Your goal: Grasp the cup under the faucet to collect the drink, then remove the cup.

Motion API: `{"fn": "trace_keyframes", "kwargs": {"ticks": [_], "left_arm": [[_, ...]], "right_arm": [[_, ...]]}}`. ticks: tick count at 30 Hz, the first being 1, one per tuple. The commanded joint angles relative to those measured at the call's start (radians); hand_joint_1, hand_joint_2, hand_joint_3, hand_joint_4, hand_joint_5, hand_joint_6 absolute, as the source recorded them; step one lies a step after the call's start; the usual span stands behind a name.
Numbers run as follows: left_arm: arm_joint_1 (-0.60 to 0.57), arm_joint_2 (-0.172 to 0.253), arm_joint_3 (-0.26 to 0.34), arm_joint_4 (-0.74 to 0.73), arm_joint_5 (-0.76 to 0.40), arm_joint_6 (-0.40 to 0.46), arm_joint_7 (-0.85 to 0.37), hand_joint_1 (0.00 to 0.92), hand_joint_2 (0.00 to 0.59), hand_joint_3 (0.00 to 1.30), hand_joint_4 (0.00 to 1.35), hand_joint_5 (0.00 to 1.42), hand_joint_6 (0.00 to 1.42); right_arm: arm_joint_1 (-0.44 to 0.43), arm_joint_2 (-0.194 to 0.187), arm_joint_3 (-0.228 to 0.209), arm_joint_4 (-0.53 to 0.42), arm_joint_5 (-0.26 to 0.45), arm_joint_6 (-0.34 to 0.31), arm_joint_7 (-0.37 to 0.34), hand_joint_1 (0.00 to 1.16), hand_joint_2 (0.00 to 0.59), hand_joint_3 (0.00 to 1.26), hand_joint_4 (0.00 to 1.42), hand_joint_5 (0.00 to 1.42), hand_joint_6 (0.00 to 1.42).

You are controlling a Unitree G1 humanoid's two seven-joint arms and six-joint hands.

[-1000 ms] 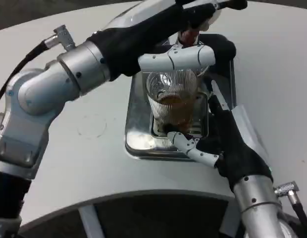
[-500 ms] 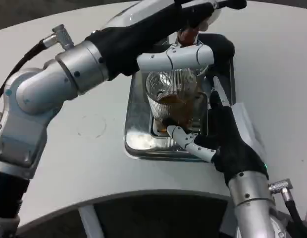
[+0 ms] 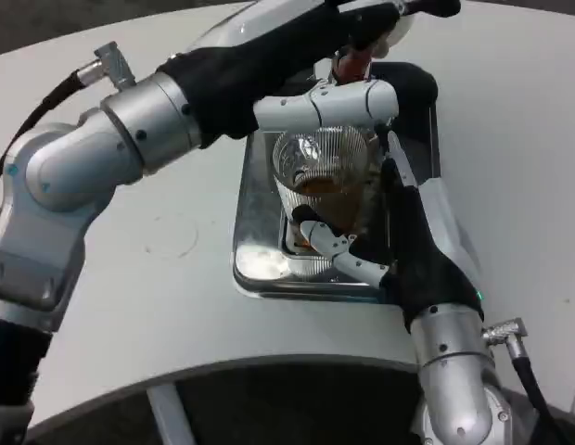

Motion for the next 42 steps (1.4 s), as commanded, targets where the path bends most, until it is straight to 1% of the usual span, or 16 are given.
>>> {"fn": "trace_keyframes", "kwargs": {"ticks": [1, 15, 20, 27, 35, 42], "left_arm": [[-0.002, 0.012, -0.007, -0.005, 0.007, 0.001, -0.027, 0.000, 0.129, 0.15, 0.00, 0.03, 0.18], [-0.009, 0.015, -0.008, 0.014, 0.007, -0.007, -0.032, 0.000, 0.130, 0.15, 0.00, 0.04, 0.18], [-0.011, 0.016, -0.009, 0.021, 0.008, -0.011, -0.032, 0.000, 0.132, 0.15, 0.00, 0.04, 0.18], [-0.014, 0.014, -0.013, 0.033, 0.010, -0.018, -0.033, 0.000, 0.135, 0.15, 0.00, 0.04, 0.18], [-0.022, 0.009, -0.019, 0.050, 0.014, -0.026, -0.030, 0.000, 0.135, 0.15, 0.00, 0.04, 0.18], [-0.026, 0.007, -0.023, 0.060, 0.016, -0.031, -0.029, 0.000, 0.138, 0.15, 0.00, 0.04, 0.18]], "right_arm": [[-0.009, 0.023, 0.008, 0.027, 0.023, -0.002, -0.018, 0.67, 0.253, 0.00, 0.00, 0.05, 0.07], [-0.040, 0.035, 0.002, 0.072, 0.058, 0.004, -0.037, 0.67, 0.253, 0.00, 0.00, 0.05, 0.06], [-0.056, 0.035, 0.000, 0.097, 0.074, -0.003, -0.042, 0.67, 0.253, 0.00, 0.00, 0.05, 0.06], [-0.061, 0.035, -0.003, 0.107, 0.093, -0.008, -0.052, 0.67, 0.253, 0.00, 0.00, 0.06, 0.07], [-0.055, 0.025, -0.013, 0.114, 0.133, -0.044, -0.057, 0.67, 0.253, 0.00, 0.00, 0.09, 0.11], [-0.057, 0.025, -0.018, 0.135, 0.151, -0.072, -0.063, 0.67, 0.253, 0.00, 0.00, 0.10, 0.13]]}}
